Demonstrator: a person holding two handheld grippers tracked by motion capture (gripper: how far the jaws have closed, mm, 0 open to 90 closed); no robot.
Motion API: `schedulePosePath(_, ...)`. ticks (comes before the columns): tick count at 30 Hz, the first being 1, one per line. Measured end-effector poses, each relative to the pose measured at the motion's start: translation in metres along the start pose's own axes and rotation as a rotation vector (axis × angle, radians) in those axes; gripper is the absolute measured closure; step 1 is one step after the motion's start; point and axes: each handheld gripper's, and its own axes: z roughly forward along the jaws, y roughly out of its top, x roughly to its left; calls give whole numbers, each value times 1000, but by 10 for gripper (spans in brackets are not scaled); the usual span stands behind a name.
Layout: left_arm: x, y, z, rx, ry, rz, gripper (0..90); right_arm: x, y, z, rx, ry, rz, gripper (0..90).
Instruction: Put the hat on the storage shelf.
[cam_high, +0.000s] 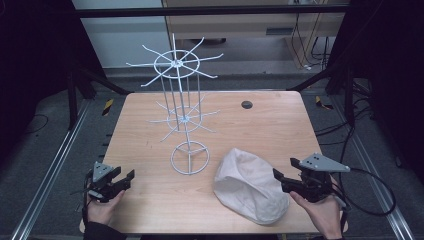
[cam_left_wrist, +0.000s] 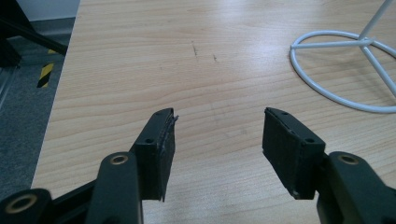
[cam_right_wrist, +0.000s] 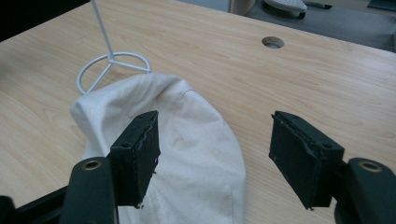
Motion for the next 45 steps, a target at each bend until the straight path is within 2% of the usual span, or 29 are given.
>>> schedulePosePath(5, 1, 0, 0, 8, 0, 6, 438, 12, 3, 5, 24, 17, -41, 315)
schedulePosePath(18, 0, 0, 2, 20, -5, 7, 434, 36, 10, 16, 53, 82, -94, 312)
schedulePosePath(27, 0, 0, 3, 20, -5, 4, 433, 52, 11, 31, 125, 130, -141, 361)
schedulePosePath(35, 0, 0, 3, 20, -3, 6, 433, 59, 9, 43, 190, 160, -162, 421)
schedulePosePath(45, -1, 0, 2, 18, 4, 14, 435, 62, 2, 57, 249, 168, -186, 476)
